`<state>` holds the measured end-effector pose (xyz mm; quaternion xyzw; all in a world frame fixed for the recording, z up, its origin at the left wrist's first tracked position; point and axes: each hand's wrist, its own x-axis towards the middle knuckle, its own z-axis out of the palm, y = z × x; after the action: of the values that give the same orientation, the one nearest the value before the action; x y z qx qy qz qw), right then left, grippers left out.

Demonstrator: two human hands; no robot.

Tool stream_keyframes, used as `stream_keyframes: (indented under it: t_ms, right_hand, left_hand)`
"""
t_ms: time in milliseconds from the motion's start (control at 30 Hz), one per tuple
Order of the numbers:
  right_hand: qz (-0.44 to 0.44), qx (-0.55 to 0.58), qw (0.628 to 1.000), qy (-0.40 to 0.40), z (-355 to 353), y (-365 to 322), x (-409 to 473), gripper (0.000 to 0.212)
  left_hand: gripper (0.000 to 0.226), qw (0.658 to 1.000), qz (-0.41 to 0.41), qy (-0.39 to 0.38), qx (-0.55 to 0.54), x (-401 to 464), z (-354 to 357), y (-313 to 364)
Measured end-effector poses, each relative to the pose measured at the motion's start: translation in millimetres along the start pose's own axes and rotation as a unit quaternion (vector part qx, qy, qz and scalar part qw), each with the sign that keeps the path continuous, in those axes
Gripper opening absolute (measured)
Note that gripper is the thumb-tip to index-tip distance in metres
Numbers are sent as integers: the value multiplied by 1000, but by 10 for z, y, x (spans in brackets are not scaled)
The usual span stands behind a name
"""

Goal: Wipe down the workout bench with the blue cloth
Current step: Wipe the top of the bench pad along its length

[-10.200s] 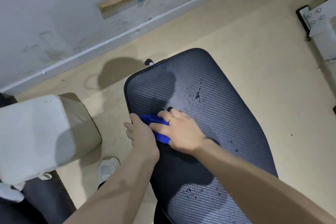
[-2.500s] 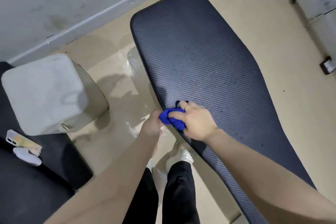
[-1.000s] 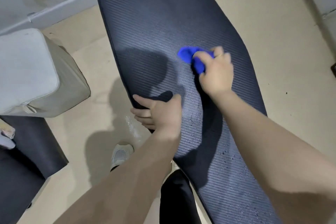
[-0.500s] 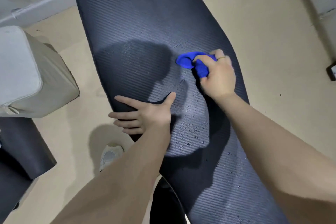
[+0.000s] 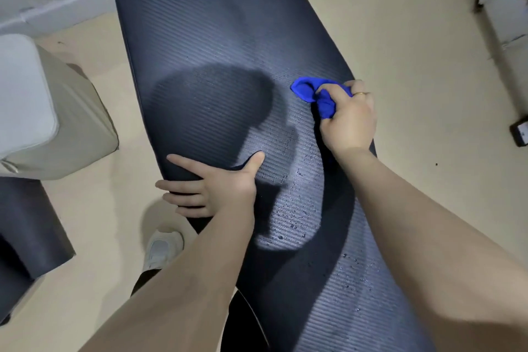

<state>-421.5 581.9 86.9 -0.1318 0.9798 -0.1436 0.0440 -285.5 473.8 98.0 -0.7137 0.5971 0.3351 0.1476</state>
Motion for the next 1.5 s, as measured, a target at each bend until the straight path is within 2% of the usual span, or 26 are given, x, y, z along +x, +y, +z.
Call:
stream_keyframes:
  t_ms: [167,267,333,400,467,533,600,667,767,900,1000,1067,1167,1267,1333,1367,1400,1433,1500]
  right_hand:
    - [-76,1,995,-58,-115,112,-666,36]
    - [-127,9,987,-94,-201,261,-599,32]
    - [-106,-13,992,-67,-193,307,-296,32]
    - [-39,-17,998,-40,-177,341,22,35]
    - [-3,1,1000,-22,-162,348,129,39]
    - [5,22,999,-35,-182,373,-94,40]
    - [-30,49,996,-62,-213,464,-475,35]
    - [-61,49,992,-99,-286,577,-691,31]
    - [-90,13,990,-106,-297,604,-396,34]
    - [-23,-8,999,-37,-152,357,151,41]
    - [-1,19,1000,-20,-99,186,144,42]
    - [-65,43,995,-59,-89,82,-241,38]
    - [-137,35,978,-152,-156,52,-769,37]
    - [-207,-19,967,-148,-214,162,-538,39]
    - [-111,-29,989,-97,-167,146,-380,39]
    - [-45,-14,996,-72,-142,70,-398,40]
    - [-15,0,998,-60,-93,-32,-485,41]
    - [-28,17,997,-67,-55,-139,-617,42]
    - [-130,36,982,-131,-9,-274,-919,42]
  left_hand:
    - [143,1000,13,-15,2,-39,-98,40]
    - [113,987,151,16,49,-206,-70,108]
    - [86,959,267,22,97,-340,31,119]
    - [69,920,364,15,141,-424,156,119]
    - [63,878,446,8,177,-426,204,80]
    - [62,819,537,13,200,-396,178,21]
    - [65,778,579,10,244,-328,166,-57]
    - [68,763,583,26,277,-268,162,-108]
    - [68,751,603,34,266,-230,173,-91]
    - [67,748,611,30,257,-166,221,-119]
    - [66,748,611,31,258,-128,239,-98]
    - [63,744,614,35,261,-116,230,-97]
    - [46,736,623,60,257,-139,171,-214]
    - [45,742,630,97,209,-111,54,-445]
    - [47,759,615,107,184,-34,-39,-559]
    - [51,775,596,107,181,14,-81,-602]
    - [57,798,565,107,179,60,-124,-627]
    - [66,824,528,107,174,104,-164,-643]
    - [82,870,462,104,135,140,-263,-629]
